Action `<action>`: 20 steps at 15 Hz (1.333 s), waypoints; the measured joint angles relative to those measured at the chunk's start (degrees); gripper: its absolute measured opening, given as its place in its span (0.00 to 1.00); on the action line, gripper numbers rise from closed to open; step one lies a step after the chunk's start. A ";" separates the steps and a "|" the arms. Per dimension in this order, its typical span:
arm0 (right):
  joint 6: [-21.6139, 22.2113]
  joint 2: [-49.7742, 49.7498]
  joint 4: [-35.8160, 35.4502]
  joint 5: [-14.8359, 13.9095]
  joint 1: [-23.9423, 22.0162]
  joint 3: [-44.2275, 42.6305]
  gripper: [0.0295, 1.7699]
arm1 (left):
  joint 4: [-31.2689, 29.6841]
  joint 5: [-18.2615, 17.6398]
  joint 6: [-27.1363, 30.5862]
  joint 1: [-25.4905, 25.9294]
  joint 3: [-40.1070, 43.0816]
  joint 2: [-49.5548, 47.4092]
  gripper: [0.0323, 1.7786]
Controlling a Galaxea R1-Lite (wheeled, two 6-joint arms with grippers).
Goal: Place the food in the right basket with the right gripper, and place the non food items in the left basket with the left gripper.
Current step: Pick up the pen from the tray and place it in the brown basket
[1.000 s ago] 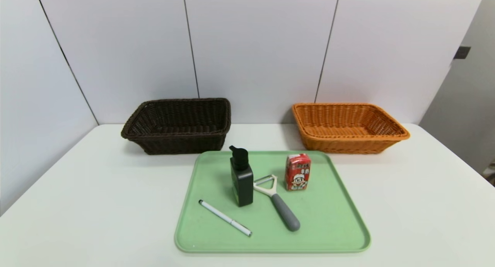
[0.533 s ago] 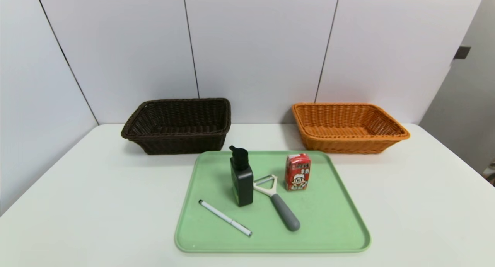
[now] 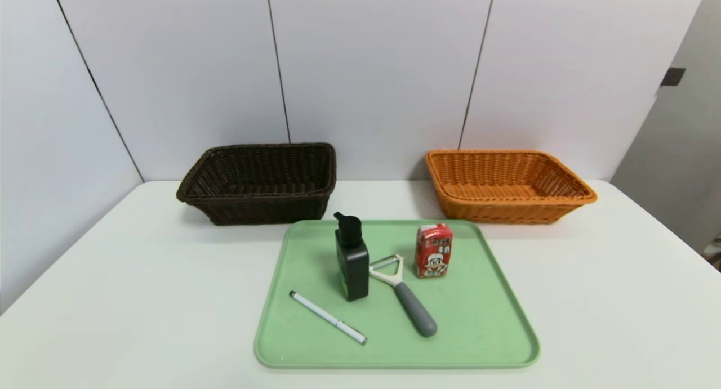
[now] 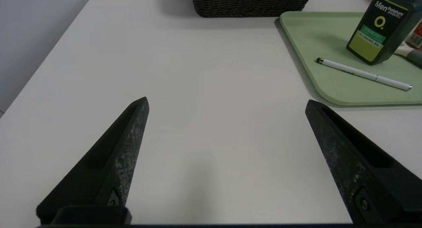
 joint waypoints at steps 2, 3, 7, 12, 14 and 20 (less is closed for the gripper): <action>0.35 5.57 0.67 0.01 0.56 -3.97 0.96 | 1.35 -0.74 -0.83 0.00 -4.75 6.17 0.95; 0.74 8.58 0.69 0.09 0.84 -5.90 0.96 | 1.54 -1.08 -0.96 0.00 -6.66 9.25 0.95; 1.57 25.48 1.19 0.32 1.46 -16.54 0.96 | 1.79 -2.95 -1.08 0.02 -16.63 24.28 0.95; 1.10 45.61 0.83 0.67 2.16 -27.58 0.96 | 1.27 -8.85 -0.72 -0.02 -27.71 39.68 0.95; -0.22 51.05 0.98 0.59 2.32 -30.20 0.96 | -0.13 -11.47 0.72 -0.30 -29.26 44.18 0.95; -0.66 60.16 1.69 0.85 2.51 -34.00 0.96 | -3.80 -13.46 6.51 -5.60 -31.12 55.81 0.95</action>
